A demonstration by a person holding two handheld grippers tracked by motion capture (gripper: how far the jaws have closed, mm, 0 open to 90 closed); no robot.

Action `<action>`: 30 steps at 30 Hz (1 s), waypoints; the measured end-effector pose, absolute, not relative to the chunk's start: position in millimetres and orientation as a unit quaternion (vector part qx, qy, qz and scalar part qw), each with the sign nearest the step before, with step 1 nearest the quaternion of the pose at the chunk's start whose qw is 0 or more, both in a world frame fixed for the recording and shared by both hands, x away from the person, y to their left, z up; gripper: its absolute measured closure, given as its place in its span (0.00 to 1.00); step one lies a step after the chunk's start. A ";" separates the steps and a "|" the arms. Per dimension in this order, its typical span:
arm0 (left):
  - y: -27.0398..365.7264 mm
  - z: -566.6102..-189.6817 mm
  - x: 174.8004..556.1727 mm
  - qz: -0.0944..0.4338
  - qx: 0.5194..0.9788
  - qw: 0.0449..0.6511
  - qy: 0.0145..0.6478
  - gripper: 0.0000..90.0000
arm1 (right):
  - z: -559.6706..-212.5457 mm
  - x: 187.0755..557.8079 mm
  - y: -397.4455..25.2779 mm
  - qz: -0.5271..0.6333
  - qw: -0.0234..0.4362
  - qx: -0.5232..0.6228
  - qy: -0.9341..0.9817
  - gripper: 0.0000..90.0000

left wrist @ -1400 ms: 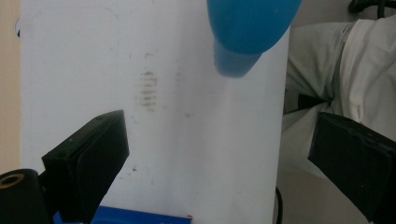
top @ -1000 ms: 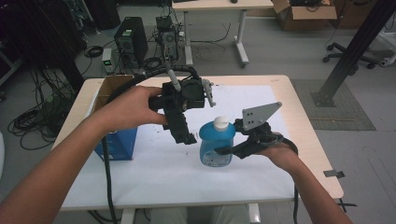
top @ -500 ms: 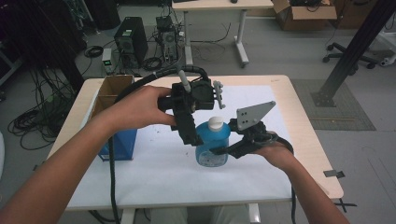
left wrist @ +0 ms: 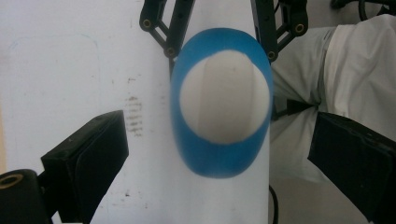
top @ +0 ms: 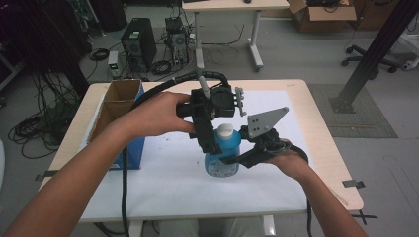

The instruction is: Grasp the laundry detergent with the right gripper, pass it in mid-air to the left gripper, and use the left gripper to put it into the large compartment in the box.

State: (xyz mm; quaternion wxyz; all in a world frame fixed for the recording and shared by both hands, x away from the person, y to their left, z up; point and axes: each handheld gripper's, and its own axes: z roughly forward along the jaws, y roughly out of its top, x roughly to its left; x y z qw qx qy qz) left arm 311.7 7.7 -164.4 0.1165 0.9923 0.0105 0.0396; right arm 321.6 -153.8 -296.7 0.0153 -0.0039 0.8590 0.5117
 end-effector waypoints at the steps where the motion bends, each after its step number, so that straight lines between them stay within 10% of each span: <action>1: 6.4 -165.6 312.3 0.040 0.992 0.116 0.010 0.06 | -296.6 321.4 -153.4 0.512 0.015 -0.004 0.859 0.50; 30: -7.3 -189.2 319.7 0.022 0.994 0.108 0.002 0.10 | -299.9 322.9 -151.3 0.508 0.009 -0.004 0.861 0.50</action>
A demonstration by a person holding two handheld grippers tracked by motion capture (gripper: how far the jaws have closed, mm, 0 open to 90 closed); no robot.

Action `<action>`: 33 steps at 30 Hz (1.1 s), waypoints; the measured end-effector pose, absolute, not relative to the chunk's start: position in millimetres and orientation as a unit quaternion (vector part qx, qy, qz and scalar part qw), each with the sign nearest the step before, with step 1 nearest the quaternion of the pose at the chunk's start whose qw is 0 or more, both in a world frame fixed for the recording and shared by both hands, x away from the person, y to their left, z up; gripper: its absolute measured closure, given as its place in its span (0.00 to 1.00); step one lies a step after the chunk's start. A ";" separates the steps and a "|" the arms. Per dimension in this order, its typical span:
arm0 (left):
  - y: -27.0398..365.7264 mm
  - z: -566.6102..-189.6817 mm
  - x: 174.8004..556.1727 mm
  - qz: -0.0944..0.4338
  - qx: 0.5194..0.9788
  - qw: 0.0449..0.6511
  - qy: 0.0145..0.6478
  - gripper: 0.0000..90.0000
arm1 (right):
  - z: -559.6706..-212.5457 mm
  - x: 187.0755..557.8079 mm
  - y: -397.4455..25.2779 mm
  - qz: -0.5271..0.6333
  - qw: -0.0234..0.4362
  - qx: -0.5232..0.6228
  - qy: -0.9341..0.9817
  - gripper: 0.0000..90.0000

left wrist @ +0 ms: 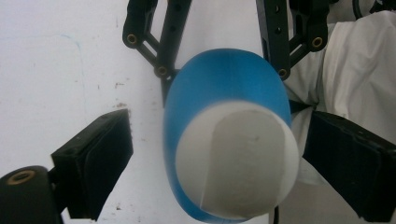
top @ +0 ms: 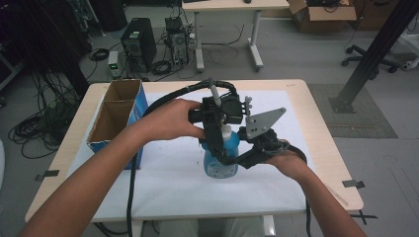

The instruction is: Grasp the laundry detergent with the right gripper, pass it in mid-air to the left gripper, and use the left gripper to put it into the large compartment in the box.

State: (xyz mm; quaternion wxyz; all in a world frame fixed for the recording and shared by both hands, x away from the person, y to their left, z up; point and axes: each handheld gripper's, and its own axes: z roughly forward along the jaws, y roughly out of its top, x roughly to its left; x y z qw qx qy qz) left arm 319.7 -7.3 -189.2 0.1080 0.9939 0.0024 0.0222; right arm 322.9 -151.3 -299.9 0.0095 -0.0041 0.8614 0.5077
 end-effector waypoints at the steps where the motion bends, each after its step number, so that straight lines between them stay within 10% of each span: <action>1: -7.3 -189.2 319.7 0.022 0.994 0.108 0.002 0.10 | -299.9 322.9 -151.3 0.508 0.009 -0.004 0.861 0.50; 33: -7.7 -192.9 320.0 0.021 0.994 0.105 -0.001 0.23 | -300.7 324.7 -150.5 0.512 0.009 -0.001 0.859 0.50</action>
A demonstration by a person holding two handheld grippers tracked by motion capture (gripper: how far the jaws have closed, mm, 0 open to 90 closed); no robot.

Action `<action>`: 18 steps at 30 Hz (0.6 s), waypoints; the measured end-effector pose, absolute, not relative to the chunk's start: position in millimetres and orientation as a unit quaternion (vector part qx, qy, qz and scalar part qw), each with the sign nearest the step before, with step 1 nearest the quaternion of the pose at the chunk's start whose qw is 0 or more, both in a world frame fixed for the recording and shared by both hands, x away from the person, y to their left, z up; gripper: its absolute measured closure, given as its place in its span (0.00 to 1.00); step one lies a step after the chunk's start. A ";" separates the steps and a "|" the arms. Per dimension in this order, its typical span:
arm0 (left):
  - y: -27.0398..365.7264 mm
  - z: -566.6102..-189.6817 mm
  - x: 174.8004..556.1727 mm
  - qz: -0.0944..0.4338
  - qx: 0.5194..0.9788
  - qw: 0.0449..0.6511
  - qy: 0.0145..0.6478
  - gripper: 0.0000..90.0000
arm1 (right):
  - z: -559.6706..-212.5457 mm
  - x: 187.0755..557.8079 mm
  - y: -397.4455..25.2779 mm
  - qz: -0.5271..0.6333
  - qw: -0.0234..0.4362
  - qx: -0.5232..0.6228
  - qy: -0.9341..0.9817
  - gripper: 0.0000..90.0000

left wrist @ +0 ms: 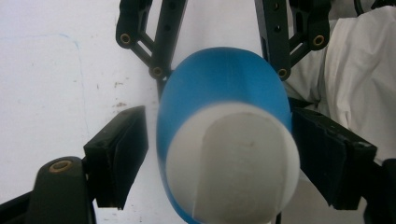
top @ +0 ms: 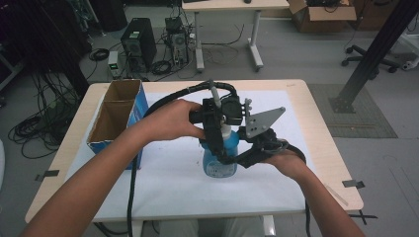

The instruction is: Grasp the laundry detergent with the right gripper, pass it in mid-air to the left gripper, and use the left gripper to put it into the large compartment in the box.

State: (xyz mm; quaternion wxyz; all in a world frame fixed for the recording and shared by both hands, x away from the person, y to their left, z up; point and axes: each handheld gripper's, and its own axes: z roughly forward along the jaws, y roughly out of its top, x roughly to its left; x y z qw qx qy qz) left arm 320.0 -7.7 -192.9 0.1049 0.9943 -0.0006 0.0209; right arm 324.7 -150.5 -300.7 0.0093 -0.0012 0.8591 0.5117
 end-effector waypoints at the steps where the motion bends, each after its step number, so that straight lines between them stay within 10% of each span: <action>1: -7.9 -192.8 319.9 0.022 0.994 0.104 -0.001 0.24 | -300.7 324.8 -150.5 0.512 0.010 -0.002 0.859 0.50; 18: -8.6 -193.4 320.3 0.023 0.994 0.104 -0.003 0.36 | -300.9 324.6 -150.4 0.514 0.010 -0.002 0.858 0.50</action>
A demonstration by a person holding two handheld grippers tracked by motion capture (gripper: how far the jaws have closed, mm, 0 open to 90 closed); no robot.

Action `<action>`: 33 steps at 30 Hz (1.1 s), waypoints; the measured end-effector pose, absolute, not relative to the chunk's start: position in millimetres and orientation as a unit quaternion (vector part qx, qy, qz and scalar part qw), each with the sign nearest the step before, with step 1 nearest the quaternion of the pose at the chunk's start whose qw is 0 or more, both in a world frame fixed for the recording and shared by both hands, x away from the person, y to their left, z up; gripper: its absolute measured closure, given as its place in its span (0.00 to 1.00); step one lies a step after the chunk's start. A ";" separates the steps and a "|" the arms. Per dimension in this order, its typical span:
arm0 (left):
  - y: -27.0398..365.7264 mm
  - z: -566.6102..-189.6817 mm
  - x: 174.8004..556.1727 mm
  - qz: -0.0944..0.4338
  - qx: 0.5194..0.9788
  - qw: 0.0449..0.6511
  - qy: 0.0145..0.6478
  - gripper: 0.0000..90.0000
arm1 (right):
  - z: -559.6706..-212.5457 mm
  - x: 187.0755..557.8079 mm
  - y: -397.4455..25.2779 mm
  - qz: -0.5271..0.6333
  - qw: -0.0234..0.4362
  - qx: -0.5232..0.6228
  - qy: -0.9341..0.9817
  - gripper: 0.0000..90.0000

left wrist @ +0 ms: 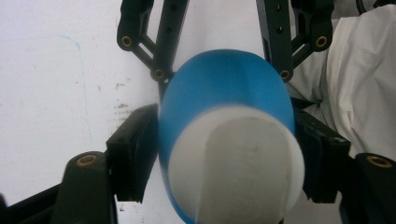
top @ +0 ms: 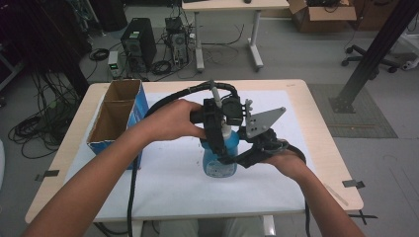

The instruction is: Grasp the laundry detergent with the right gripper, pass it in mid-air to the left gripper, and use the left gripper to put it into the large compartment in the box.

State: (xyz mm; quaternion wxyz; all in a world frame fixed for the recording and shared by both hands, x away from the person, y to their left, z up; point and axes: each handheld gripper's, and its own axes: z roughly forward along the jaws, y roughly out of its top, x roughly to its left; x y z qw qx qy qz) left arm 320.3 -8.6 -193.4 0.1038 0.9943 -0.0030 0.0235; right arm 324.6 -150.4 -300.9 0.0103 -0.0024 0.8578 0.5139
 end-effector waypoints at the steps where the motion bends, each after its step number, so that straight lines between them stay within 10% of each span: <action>1: -8.7 -193.6 320.4 0.023 0.994 0.104 -0.002 0.36 | -300.9 324.5 -150.4 0.514 0.010 -0.003 0.858 0.50; 23: -8.9 -191.3 317.8 0.024 0.995 0.098 -0.004 0.42 | -298.7 323.3 -149.7 0.506 0.013 -0.003 0.862 0.48; 33: 1.6 -185.4 321.2 0.034 0.996 0.084 0.028 0.42 | -306.2 328.3 -173.7 0.492 -0.002 0.046 0.869 0.12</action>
